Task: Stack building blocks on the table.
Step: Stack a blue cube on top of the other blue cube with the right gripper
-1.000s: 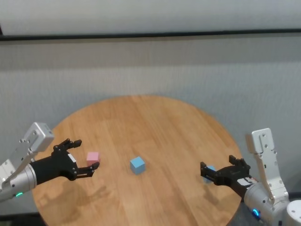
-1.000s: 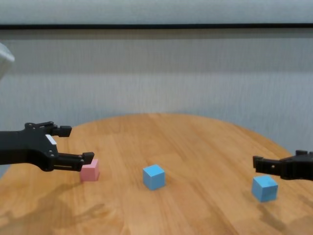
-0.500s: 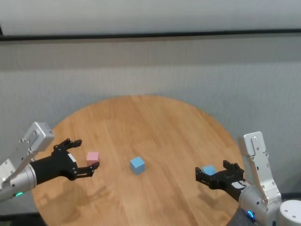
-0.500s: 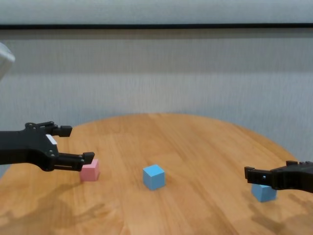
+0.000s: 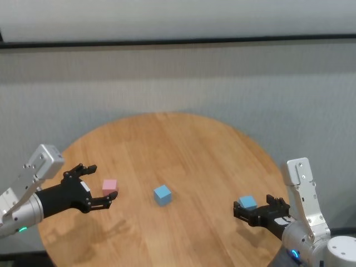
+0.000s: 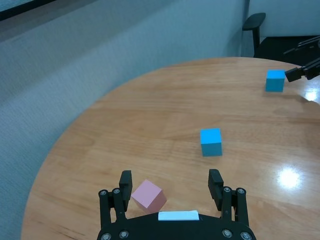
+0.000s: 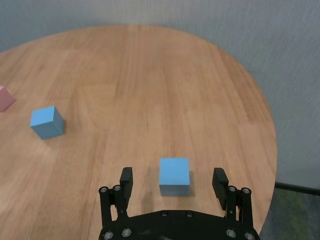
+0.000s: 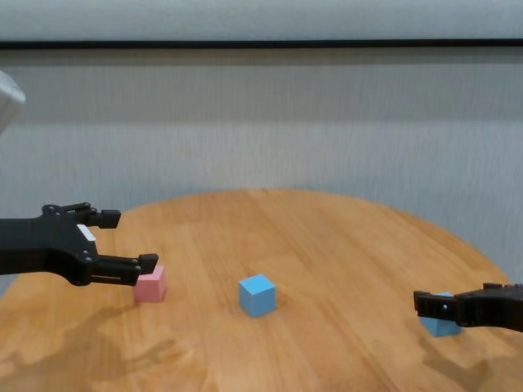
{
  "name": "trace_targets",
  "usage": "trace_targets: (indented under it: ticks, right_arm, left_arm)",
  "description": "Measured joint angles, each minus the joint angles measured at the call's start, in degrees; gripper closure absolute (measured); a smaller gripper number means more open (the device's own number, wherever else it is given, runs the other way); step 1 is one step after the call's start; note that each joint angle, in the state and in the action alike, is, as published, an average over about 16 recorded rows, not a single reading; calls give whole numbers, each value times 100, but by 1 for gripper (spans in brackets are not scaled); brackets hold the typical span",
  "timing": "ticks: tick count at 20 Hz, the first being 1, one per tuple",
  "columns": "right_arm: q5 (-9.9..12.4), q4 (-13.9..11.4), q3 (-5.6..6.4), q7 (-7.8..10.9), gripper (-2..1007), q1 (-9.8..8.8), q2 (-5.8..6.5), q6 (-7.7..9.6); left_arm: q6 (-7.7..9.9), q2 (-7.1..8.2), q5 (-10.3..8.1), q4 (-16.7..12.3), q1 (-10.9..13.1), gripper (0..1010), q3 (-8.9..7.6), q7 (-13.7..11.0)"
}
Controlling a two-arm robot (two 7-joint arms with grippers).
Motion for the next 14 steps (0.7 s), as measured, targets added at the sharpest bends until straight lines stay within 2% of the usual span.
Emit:
trace_targets:
  ticks: [14]
  right_arm:
    - [-141, 463, 74, 215, 0, 173, -213, -64]
  left_arm:
    - [0, 0, 0, 0, 0, 10, 0, 0]
